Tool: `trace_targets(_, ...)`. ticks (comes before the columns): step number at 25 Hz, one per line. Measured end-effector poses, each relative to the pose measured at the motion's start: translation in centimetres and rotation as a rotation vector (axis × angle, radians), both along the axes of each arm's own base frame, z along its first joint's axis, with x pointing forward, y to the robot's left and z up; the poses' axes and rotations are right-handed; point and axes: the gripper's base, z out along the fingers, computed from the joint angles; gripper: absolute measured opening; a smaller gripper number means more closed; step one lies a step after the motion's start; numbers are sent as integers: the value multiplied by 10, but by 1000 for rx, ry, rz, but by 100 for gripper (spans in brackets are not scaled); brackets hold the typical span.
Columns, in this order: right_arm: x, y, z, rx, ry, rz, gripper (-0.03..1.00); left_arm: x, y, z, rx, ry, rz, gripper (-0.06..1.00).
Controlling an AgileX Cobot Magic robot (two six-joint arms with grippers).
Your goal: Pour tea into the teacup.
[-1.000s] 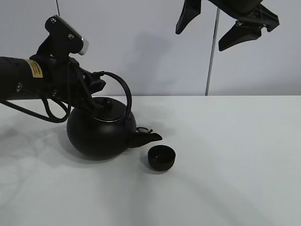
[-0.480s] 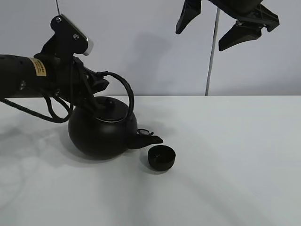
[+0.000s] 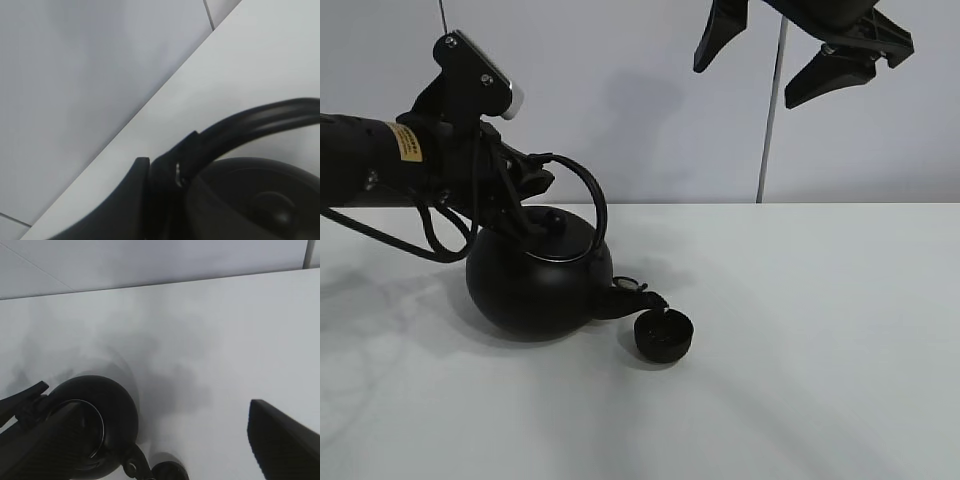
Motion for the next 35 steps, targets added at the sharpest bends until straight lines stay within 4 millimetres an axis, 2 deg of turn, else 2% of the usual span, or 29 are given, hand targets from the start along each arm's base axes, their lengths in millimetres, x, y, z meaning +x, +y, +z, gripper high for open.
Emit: trace_targets(35,0,0,0,1,0,0,61,0,0,0,-17,12,8,10)
